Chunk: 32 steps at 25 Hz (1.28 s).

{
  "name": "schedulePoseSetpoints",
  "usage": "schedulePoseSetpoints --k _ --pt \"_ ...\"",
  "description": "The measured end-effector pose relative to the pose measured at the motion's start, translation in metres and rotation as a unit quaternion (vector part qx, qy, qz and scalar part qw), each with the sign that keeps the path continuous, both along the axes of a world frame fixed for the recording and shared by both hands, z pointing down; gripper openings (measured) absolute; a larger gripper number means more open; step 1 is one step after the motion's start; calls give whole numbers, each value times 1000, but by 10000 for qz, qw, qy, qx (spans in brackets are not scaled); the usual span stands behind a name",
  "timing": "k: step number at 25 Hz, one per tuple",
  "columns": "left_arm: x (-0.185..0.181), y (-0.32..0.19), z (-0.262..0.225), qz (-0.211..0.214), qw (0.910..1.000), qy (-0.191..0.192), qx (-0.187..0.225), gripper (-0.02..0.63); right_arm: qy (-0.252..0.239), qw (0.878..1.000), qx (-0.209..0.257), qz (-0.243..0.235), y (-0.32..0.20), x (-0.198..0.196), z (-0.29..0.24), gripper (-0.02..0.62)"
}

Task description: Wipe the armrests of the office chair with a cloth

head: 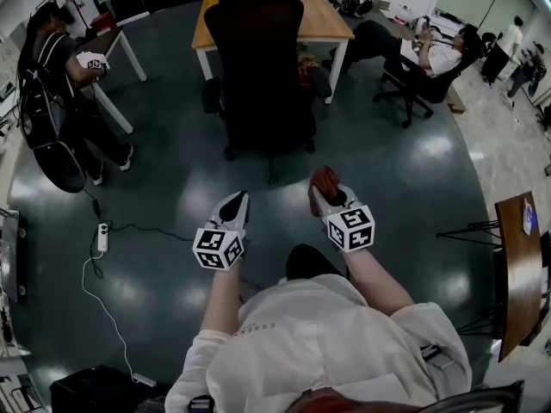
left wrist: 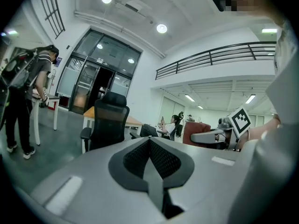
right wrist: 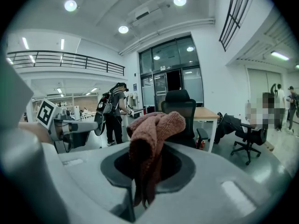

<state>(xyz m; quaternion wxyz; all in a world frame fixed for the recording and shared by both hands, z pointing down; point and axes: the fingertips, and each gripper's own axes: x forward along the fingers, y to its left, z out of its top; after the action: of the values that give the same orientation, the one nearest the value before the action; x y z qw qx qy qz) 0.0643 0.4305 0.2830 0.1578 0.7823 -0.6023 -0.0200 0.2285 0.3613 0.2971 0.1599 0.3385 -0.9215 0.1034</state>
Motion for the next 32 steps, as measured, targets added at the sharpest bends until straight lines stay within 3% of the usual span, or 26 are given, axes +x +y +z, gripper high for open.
schedulePoseSetpoints --k 5,10,16,22,27,32 --pt "-23 -11 13 -265 9996 14 -138 17 51 9998 -178 -93 -27 -13 17 57" --pt "-71 -48 36 -621 9974 106 -361 17 111 9981 -412 -439 -70 -61 42 57" --pt "-135 -109 43 -963 9945 -133 -385 17 151 9963 -490 -696 -159 -128 50 57" --pt "-203 -180 70 -1102 9893 -324 -894 17 396 9918 -753 -950 -254 -190 81 57" --pt "-253 -231 82 -1393 9857 -194 -932 17 670 9878 -858 -1112 -315 -236 103 57" --pt "-281 -269 104 -1380 9841 44 -1119 17 890 9830 -965 -1282 -355 -286 123 57"
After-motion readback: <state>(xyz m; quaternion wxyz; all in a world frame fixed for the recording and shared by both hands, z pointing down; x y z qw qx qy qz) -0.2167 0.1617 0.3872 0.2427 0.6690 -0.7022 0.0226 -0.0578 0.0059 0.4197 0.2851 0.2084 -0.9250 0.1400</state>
